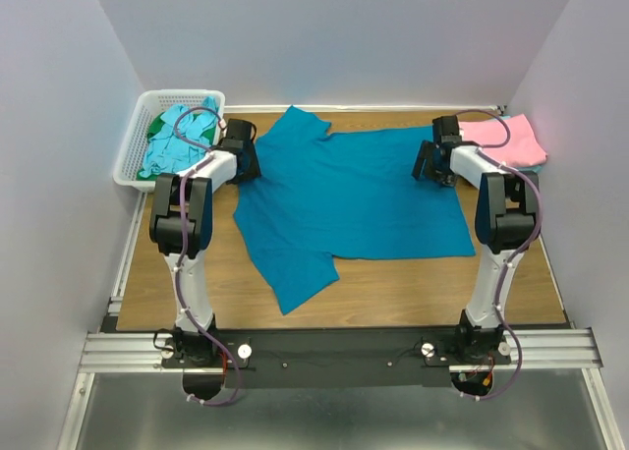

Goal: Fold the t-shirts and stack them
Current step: Fold the tshirt

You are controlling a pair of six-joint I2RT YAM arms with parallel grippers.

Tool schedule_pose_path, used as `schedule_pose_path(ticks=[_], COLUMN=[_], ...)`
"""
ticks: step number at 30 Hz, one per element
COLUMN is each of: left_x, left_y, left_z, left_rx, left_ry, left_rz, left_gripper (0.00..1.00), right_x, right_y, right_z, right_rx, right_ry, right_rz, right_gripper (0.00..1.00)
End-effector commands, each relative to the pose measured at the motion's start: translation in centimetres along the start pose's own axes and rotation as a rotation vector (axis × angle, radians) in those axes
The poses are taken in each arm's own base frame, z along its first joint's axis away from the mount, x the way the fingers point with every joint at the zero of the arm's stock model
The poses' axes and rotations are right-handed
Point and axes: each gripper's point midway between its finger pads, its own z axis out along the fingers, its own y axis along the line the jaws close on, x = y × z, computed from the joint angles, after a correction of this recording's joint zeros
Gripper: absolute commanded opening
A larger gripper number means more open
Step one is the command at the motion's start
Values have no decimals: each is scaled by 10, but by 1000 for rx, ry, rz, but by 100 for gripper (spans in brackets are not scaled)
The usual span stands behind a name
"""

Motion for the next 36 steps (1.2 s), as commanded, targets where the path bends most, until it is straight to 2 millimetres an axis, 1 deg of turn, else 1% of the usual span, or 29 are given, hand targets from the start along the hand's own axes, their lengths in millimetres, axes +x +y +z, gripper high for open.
schedule_pose_path(ticks=[1, 4, 6, 7, 8, 9, 10, 11, 12, 13, 14, 15, 16, 17, 18, 19, 20, 22, 23, 24, 25, 26, 27, 29, 30, 32, 34, 35, 36], left_x=[-18, -43, -54, -65, -66, -69, -75, -77, -79, -89, -81, -81, -89, -78, -75, -70, -65, -56, -43, -38, -36, -20, -13, 9, 17, 40, 52, 63, 67], left_y=[-4, -11, -11, -13, -11, -9, -5, -2, -1, 1, 9, 14, 18, 25, 28, 31, 34, 35, 31, 31, 33, 39, 41, 37, 36, 28, 18, 20, 21], left_z=[3, -11, -24, -41, -48, -57, -78, -89, -101, -132, -141, -154, -189, -195, -207, -231, -241, -261, -277, -285, -305, -296, -293, -277, -271, -259, -256, -251, -248], left_rx=[-1, 18, 21, 34, 29, 29, 26, 24, 25, 42, 25, 25, 46, 39, 51, 86, 99, 145, 217, 244, 279, 254, 250, 274, 282, 335, 397, 393, 388], left_ry=[-15, -67, -97, -134, -145, -164, -202, -223, -246, -307, -310, -335, -403, -403, -419, -456, -466, -490, -512, -533, -589, -546, -527, -451, -424, -351, -323, -288, -273], left_rz=[9, 3, -2, -11, -11, -14, -21, -27, -32, -46, -48, -55, -83, -85, -89, -97, -99, -85, -60, -26, -28, -44, -45, -17, -27, -51, -54, -107, -128], left_gripper=[62, 63, 65, 65, 66, 66, 66, 66, 66, 67, 67, 67, 67, 67, 67, 67, 67, 67, 67, 68, 72, 91, 93, 93, 93, 89, 88, 88, 88], right_x=[-9, -28, -43, -43, -53, -54, -49, -48, -56, -56, -47, -47, -51, -50, -39, -41, -40, -24, -26, -23, -14, -13, -10, 8, 12, 34, 41, 49, 51], right_y=[-4, 2, 8, 9, 12, 13, 11, 11, 9, 8, 3, 1, -1, -2, -3, -3, -5, -11, -14, -15, -19, -20, -23, -29, -32, -27, -28, -33, -35], right_z=[19, 10, -11, -17, -37, -45, -51, -61, -83, -97, -102, -113, -140, -149, -156, -179, -192, -201, -223, -231, -234, -251, -258, -257, -271, -266, -275, -267, -268], right_rx=[13, -17, -54, -64, -95, -108, -112, -122, -133, -140, -133, -137, -159, -170, -186, -215, -233, -236, -256, -269, -271, -300, -303, -304, -324, -380, -405, -390, -383], right_ry=[4, -37, -78, -81, -113, -122, -113, -118, -157, -168, -159, -171, -216, -227, -220, -261, -283, -286, -339, -356, -360, -407, -432, -432, -472, -447, -481, -475, -489], right_rz=[-3, -13, -14, -14, -9, -8, -7, -8, -1, 2, 7, 13, 31, 35, 37, 53, 62, 90, 96, 93, 61, 47, 33, 31, 31, 13, 9, 20, 34], right_gripper=[81, 81, 81, 82, 82, 82, 82, 82, 82, 82, 83, 82, 83, 82, 83, 88, 89, 98, 100, 100, 100, 100, 100, 100, 100, 100, 100, 100, 100])
